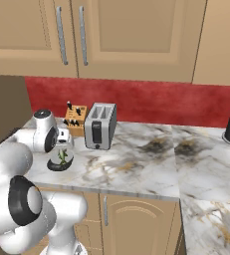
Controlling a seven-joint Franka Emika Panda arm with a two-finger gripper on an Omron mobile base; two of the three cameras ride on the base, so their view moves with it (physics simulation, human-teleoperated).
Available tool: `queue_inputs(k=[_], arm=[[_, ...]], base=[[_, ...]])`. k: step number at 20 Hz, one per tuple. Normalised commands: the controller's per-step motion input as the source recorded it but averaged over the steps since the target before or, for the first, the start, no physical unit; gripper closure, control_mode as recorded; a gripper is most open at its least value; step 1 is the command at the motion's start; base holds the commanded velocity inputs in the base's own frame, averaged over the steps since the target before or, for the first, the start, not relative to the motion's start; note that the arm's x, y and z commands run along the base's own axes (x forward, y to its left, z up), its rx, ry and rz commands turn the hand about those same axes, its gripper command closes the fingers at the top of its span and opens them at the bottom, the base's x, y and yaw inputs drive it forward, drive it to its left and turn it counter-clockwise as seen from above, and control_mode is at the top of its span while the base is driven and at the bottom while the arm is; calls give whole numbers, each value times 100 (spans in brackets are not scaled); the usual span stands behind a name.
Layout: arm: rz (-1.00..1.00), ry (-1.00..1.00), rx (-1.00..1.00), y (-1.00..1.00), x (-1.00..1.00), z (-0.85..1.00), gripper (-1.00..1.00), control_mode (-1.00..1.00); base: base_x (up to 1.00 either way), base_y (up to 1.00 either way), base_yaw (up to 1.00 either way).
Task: Take the fish from the fridge and place it on the digital scale on the counter by the fridge. Wait a few seconds for a reading, then move it to the plate on the dining counter.
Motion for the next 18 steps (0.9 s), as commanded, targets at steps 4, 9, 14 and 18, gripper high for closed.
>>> queue_inputs(k=[4, 9, 14, 18], arm=[[0, 0, 0, 17, 50, -37, -100, -100], [0, 0, 0, 7, 60, -39, -100, -100], [0, 0, 0, 9, 60, -41, -100, -100], [0, 0, 0, 10, 48, -39, -100, -100]], base=[[0, 0, 0], [0, 0, 0], [0, 0, 0], [0, 0, 0]])
